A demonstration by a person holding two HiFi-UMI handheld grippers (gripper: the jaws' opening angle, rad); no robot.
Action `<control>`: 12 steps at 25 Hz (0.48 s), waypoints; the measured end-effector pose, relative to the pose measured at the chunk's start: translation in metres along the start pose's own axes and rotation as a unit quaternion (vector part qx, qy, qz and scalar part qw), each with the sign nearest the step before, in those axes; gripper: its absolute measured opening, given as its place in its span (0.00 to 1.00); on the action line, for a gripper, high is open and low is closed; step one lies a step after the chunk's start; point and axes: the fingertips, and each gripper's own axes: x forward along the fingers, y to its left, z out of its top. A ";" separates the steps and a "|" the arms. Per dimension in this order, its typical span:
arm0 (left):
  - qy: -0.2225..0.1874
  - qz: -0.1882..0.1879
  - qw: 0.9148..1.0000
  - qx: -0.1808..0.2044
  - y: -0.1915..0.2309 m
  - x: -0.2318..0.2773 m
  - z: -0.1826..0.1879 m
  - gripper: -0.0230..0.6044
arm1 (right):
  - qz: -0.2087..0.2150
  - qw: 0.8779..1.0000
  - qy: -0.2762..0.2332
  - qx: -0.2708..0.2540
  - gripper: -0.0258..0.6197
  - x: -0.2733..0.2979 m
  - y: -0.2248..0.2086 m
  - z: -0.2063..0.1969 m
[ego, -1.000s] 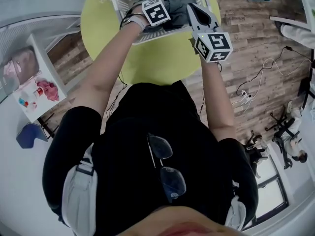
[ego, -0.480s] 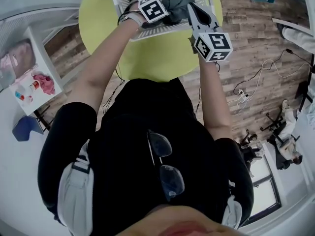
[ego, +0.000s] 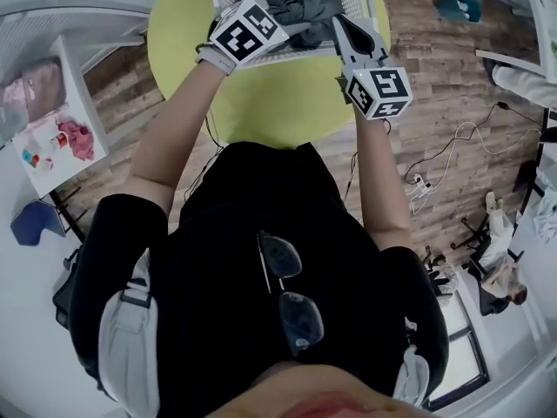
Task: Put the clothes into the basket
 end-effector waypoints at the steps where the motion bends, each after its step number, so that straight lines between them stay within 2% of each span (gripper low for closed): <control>1: -0.015 0.005 1.000 0.002 -0.004 -0.012 0.009 0.56 | 0.006 1.000 -0.003 -0.008 0.08 -0.003 0.005 0.005; 8: -0.103 0.052 0.993 0.000 -0.040 -0.088 0.050 0.55 | 0.055 0.997 -0.037 -0.046 0.08 -0.033 0.048 0.044; 12: -0.157 0.066 0.985 -0.022 -0.072 -0.121 0.062 0.49 | 0.085 0.993 -0.055 -0.054 0.08 -0.057 0.074 0.057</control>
